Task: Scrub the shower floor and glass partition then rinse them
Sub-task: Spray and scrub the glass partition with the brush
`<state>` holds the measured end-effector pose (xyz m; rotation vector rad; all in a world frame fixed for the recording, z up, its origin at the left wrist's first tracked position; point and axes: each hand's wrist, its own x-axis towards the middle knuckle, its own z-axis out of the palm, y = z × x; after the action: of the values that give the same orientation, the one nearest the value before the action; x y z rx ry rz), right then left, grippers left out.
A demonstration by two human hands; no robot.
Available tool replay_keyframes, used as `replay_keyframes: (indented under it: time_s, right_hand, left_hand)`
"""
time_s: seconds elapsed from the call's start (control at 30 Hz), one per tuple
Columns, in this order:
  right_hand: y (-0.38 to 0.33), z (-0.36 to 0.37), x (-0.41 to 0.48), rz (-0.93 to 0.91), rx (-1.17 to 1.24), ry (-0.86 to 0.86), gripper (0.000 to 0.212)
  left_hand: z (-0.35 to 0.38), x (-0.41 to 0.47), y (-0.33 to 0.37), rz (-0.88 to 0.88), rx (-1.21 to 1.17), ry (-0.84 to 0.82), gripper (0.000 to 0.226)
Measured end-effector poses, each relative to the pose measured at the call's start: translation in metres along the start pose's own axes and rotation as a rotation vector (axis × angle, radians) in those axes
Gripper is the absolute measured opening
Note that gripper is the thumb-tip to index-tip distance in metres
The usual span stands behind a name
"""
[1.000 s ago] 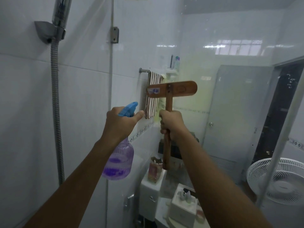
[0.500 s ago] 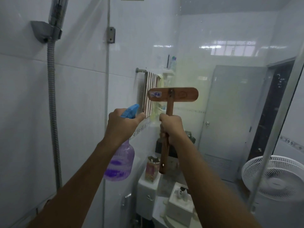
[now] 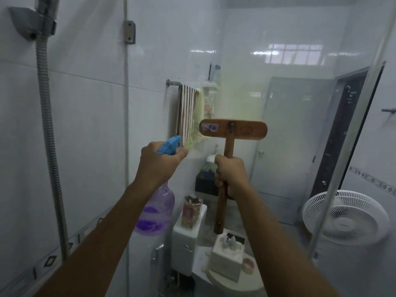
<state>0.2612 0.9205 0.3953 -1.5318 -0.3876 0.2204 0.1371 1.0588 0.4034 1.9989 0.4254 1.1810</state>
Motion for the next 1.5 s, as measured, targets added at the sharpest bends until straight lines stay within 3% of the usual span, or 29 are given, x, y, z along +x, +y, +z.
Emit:
replay_keyframes:
  time_s: [0.07,0.23,0.3,0.4,0.63,1.07,1.2,1.4,1.5]
  right_hand:
    - [0.005,-0.002,0.002,-0.006,-0.027,0.004,0.005]
    - [0.127,-0.006,-0.029,0.211,-0.157,-0.021,0.017]
    - [0.141,-0.009,-0.034,0.237,-0.211,-0.033,0.02]
    - [0.094,-0.01,-0.018,0.139,-0.205,-0.053,0.013]
    - [-0.096,-0.011,0.027,-0.149,0.043,-0.008,0.009]
    - [-0.107,0.004,0.03,-0.157,0.0,-0.025,0.006]
    - [-0.077,0.019,0.026,-0.123,-0.152,0.006,0.015]
    - [0.074,0.053,-0.016,0.148,-0.343,-0.169,0.018]
    - [0.041,0.048,-0.005,0.103,-0.369,-0.169,0.016]
  left_hand:
    - [0.006,-0.001,-0.002,-0.013,-0.011,0.004,0.033]
    - [0.01,-0.002,-0.012,-0.029,-0.022,-0.014,0.038]
    - [0.009,-0.001,-0.017,-0.042,-0.018,-0.026,0.039]
    - [0.009,0.001,-0.024,-0.034,-0.003,-0.041,0.037]
    - [0.001,0.017,-0.027,-0.06,-0.024,0.013,0.033]
    - [0.003,0.033,-0.033,-0.023,-0.025,-0.088,0.031]
    - [0.002,0.03,-0.025,-0.009,-0.019,0.063,0.036]
    - [-0.016,0.029,-0.002,0.106,-0.064,0.206,0.038]
    - [-0.025,0.028,-0.002,0.128,-0.054,0.219,0.038]
